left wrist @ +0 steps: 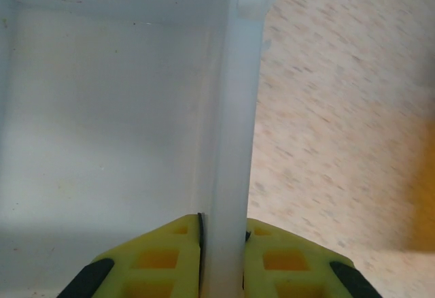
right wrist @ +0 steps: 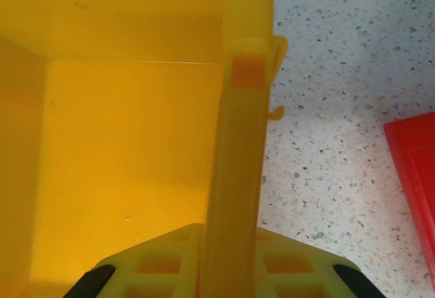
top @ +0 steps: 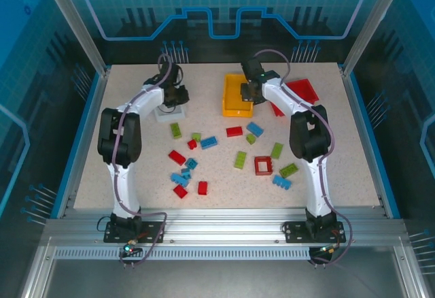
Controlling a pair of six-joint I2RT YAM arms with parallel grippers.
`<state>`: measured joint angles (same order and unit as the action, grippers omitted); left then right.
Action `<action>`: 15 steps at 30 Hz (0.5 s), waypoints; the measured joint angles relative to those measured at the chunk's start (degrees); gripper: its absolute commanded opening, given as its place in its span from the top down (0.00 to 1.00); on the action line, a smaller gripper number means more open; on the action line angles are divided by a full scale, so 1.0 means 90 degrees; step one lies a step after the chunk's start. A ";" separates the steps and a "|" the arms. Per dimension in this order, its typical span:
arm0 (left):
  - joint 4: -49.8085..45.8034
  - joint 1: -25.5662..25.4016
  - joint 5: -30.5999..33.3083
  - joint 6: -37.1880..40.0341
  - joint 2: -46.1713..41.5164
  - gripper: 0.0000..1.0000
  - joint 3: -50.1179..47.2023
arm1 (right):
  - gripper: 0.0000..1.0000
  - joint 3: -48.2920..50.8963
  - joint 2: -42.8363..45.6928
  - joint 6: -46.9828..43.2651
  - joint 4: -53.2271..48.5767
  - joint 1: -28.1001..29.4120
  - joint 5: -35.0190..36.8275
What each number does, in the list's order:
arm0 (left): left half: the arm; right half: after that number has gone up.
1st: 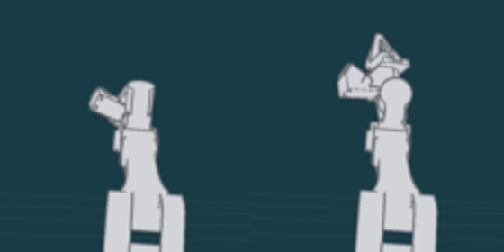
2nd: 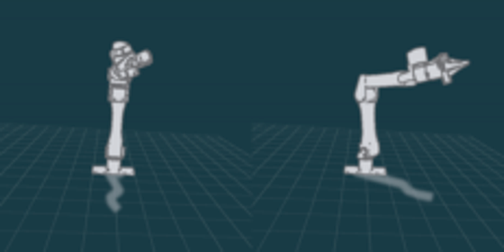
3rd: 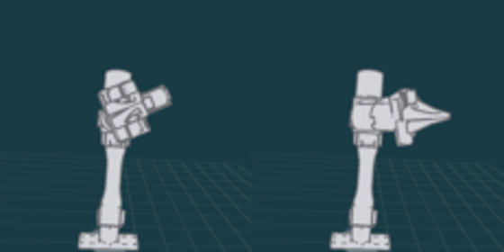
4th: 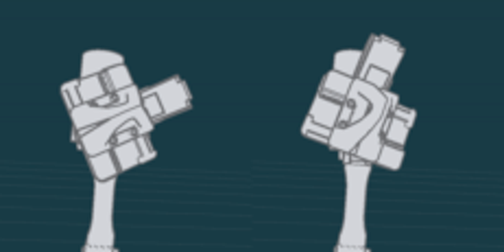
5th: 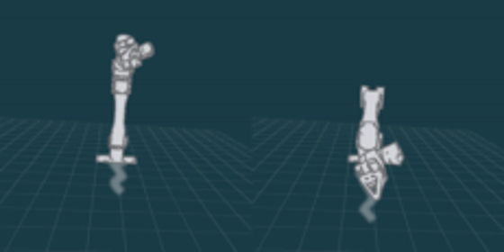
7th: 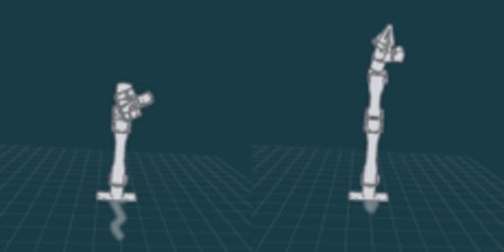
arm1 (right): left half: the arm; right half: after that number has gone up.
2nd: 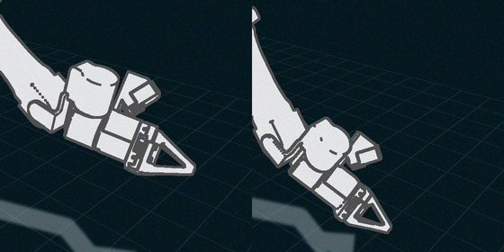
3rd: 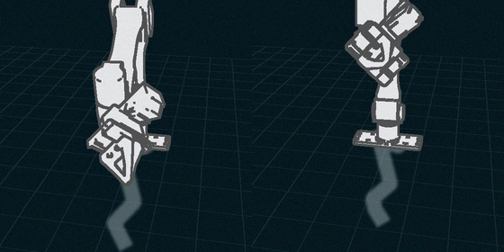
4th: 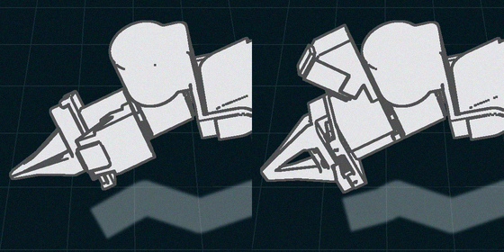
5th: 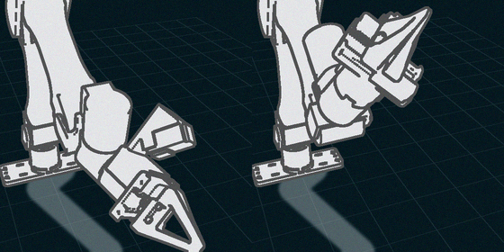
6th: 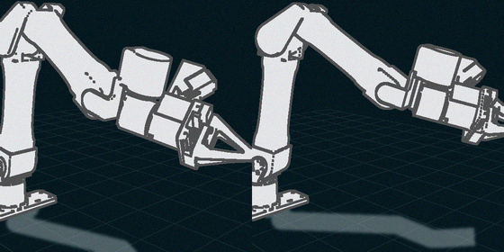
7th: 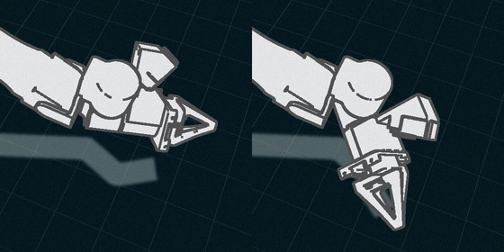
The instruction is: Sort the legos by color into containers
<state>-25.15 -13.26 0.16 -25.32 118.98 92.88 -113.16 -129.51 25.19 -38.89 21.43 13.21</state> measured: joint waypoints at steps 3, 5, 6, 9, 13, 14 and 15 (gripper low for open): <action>0.0112 -0.0291 -0.0005 -0.0211 0.0000 1.00 -0.0019 | 0.98 -0.0168 -0.0121 -0.0002 -0.0017 0.0000 -0.0192; 0.0221 -0.0432 -0.0010 -0.0374 -0.0002 1.00 -0.0063 | 0.98 -0.0313 -0.0236 0.0000 -0.0032 0.0000 -0.0282; 0.0277 -0.0481 -0.0007 -0.0440 -0.0005 1.00 -0.0102 | 0.98 -0.0350 -0.0267 0.0002 -0.0041 0.0000 -0.0316; 0.0505 -0.0593 -0.0002 -0.0651 -0.0119 1.00 -0.0357 | 0.98 -0.0389 -0.0296 0.0024 -0.0092 0.0005 -0.0369; 0.0595 -0.0685 -0.0002 -0.0855 -0.0372 1.00 -0.0646 | 0.98 -0.0376 -0.0296 0.0029 -0.0126 0.0019 -0.0369; 0.0597 -0.0704 0.0000 -0.0874 -0.0384 1.00 -0.0648 | 0.98 -0.0369 -0.0296 0.0044 -0.0126 0.0027 -0.0372; 0.0585 -0.0712 0.0002 -0.0882 -0.0381 1.00 -0.0634 | 0.98 -0.0367 -0.0296 0.0049 -0.0129 0.0034 -0.0372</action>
<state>-19.88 -19.66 0.19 -33.26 115.55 87.18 -116.46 -132.18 25.63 -40.05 21.74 9.87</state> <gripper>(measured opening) 0.159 0.177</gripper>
